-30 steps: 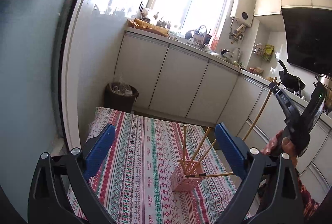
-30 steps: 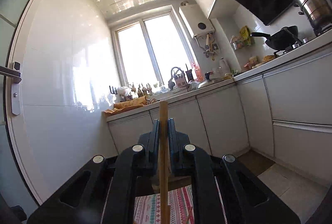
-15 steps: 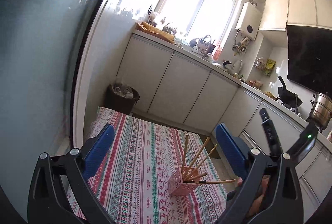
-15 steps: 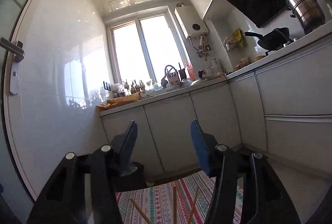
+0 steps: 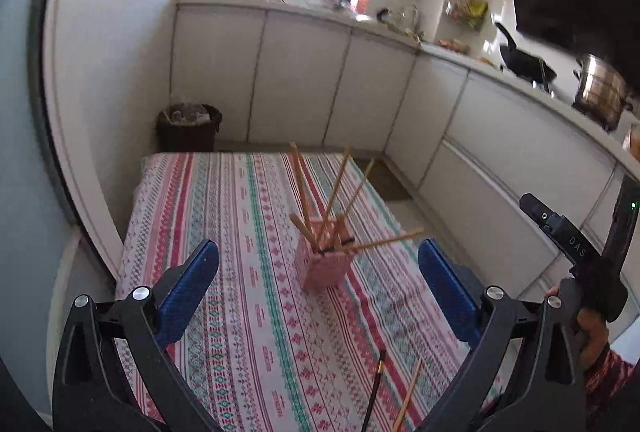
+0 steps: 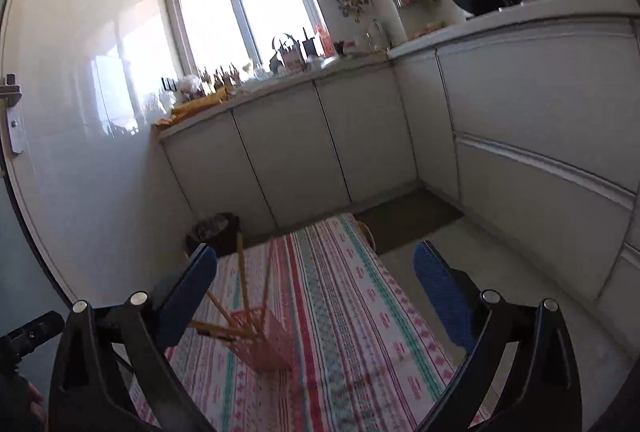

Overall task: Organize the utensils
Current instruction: 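Move the left tool to the black chopstick and grasp it while the right tool grasps a wooden chopstick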

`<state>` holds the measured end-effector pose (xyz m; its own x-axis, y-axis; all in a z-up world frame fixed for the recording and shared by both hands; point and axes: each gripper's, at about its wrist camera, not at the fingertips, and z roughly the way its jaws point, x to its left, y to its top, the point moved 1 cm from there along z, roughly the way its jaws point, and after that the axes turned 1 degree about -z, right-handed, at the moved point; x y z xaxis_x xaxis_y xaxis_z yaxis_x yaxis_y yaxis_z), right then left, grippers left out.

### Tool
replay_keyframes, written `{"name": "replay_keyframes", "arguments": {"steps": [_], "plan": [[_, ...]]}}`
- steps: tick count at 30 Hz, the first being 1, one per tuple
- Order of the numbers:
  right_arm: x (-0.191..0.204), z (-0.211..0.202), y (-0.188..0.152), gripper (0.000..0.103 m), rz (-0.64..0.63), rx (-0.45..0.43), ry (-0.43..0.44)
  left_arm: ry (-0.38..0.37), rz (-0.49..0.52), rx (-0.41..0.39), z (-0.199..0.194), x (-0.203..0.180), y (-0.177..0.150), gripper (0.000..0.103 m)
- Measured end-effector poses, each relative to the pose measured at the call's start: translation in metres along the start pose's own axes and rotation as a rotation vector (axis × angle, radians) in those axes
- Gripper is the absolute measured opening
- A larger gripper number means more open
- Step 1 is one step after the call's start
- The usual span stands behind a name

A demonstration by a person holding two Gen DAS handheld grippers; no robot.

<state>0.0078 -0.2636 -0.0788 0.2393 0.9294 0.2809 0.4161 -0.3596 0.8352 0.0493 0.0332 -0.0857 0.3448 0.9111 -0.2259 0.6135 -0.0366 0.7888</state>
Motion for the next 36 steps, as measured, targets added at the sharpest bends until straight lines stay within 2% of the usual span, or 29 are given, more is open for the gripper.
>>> {"name": "replay_keyframes", "arguments": {"steps": [3, 5, 8, 10, 12, 22, 25, 29, 35, 36], "plan": [[-0.031, 0.029, -0.034, 0.096, 0.0, 0.244, -0.042, -0.011, 0.069, 0.171, 0.043, -0.023, -0.024, 0.096], [-0.043, 0.048, -0.058, 0.096, -0.018, 0.378, -0.062, -0.017, 0.124, 0.314, 0.076, -0.036, -0.044, 0.096], [-0.057, 0.076, -0.087, 0.096, -0.015, 0.582, -0.034, 0.034, 0.221, 0.518, 0.122, -0.059, -0.08, 0.096], [-0.067, 0.088, -0.102, 0.096, 0.017, 0.68, -0.002, 0.073, 0.286, 0.609, 0.145, -0.069, -0.103, 0.096], [-0.077, 0.092, -0.112, 0.096, 0.066, 0.734, 0.025, 0.095, 0.31, 0.656, 0.16, -0.073, -0.118, 0.096], [-0.097, 0.091, -0.121, 0.096, 0.064, 0.836, -0.01, 0.112, 0.261, 0.775, 0.208, -0.085, -0.133, 0.096], [-0.105, 0.091, -0.125, 0.096, 0.084, 0.858, -0.006, 0.098, 0.238, 0.838, 0.219, -0.088, -0.136, 0.096], [-0.114, 0.095, -0.129, 0.096, 0.127, 0.884, -0.003, 0.107, 0.23, 0.881, 0.23, -0.088, -0.137, 0.095], [-0.116, 0.098, -0.134, 0.096, 0.133, 0.906, -0.009, 0.103, 0.245, 0.929, 0.243, -0.09, -0.145, 0.086], [-0.116, 0.098, -0.134, 0.096, 0.135, 0.908, -0.01, 0.101, 0.245, 0.936, 0.246, -0.088, -0.148, 0.075]]}}
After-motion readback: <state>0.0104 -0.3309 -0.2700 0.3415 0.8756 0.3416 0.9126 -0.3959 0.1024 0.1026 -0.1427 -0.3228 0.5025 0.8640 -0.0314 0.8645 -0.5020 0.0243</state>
